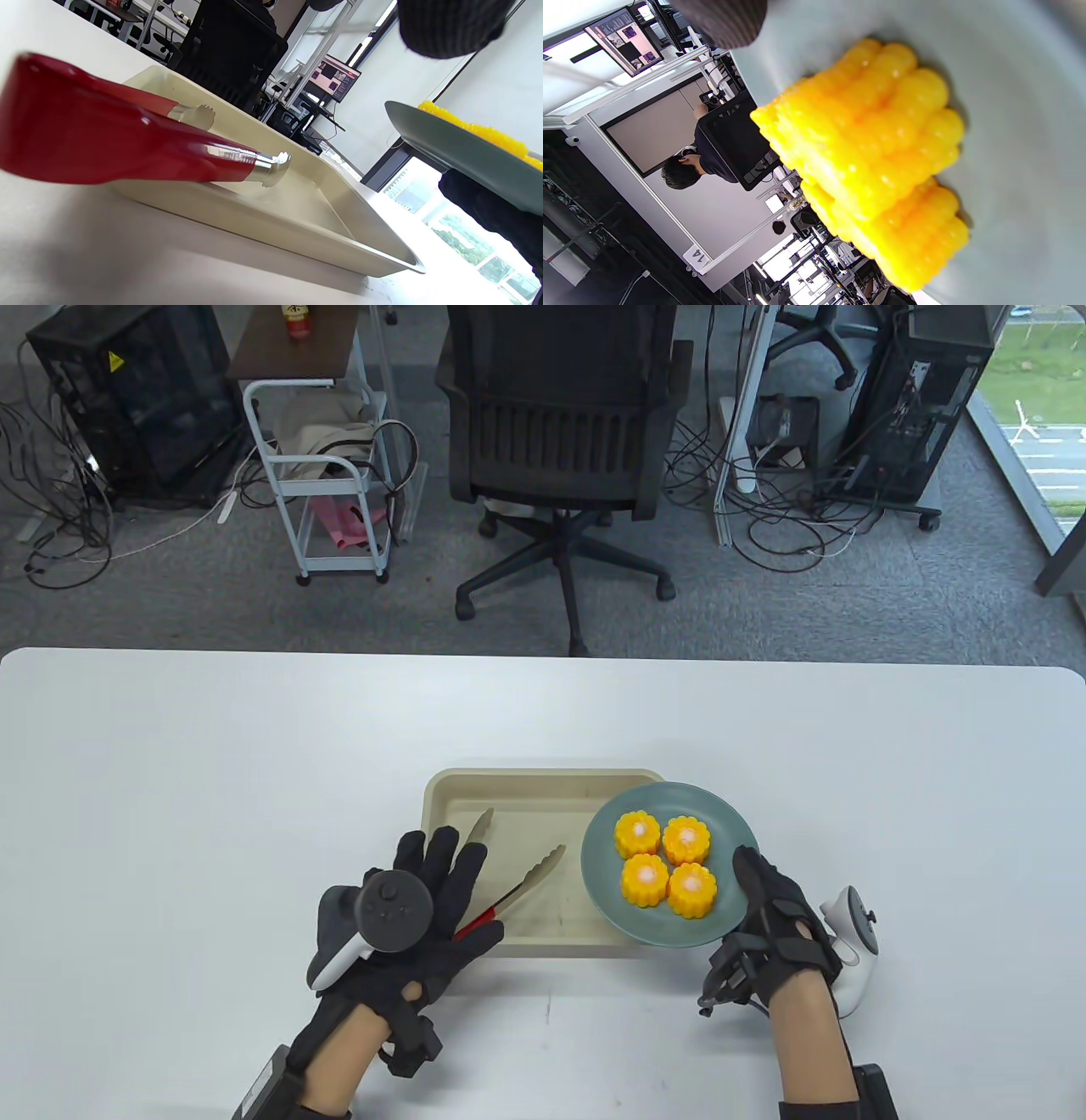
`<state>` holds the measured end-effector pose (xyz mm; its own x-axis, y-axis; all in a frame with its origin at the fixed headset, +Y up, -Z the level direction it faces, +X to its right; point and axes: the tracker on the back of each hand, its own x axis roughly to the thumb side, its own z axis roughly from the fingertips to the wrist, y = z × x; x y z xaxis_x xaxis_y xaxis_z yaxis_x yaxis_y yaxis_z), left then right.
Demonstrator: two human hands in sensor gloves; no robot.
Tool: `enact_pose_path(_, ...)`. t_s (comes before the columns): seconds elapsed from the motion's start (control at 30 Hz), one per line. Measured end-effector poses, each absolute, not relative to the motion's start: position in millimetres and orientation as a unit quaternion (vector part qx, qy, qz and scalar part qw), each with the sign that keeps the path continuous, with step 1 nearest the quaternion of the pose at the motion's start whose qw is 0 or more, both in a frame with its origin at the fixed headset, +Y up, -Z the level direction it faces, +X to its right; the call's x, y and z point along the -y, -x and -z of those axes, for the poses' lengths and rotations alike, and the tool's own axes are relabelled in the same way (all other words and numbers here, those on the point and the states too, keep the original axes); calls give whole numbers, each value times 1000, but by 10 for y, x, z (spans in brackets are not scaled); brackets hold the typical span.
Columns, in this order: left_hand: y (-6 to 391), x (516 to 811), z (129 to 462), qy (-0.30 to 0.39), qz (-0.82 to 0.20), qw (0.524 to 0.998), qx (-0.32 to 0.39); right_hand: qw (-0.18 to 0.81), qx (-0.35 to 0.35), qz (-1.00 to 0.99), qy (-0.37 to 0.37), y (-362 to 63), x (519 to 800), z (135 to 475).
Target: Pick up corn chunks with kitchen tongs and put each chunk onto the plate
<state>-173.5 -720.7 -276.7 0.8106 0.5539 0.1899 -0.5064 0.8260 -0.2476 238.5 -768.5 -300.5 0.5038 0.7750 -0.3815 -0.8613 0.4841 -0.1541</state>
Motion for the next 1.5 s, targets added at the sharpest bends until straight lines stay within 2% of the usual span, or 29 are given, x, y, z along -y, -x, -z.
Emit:
enact_pose_path(0.37, 1698, 7194, 2749, 82, -274, 948, 138, 859, -101, -456, 209, -2799, 7818, 2992)
enact_pose_path(0.8, 1707, 7251, 2784, 91, -257, 954, 127, 855, -34, -410, 316, -3299, 8119, 2895)
enact_pose_path(1.5, 1752, 7285, 2806, 84, -257, 957, 104, 832, -58, -405, 375, -3399, 8266, 2845)
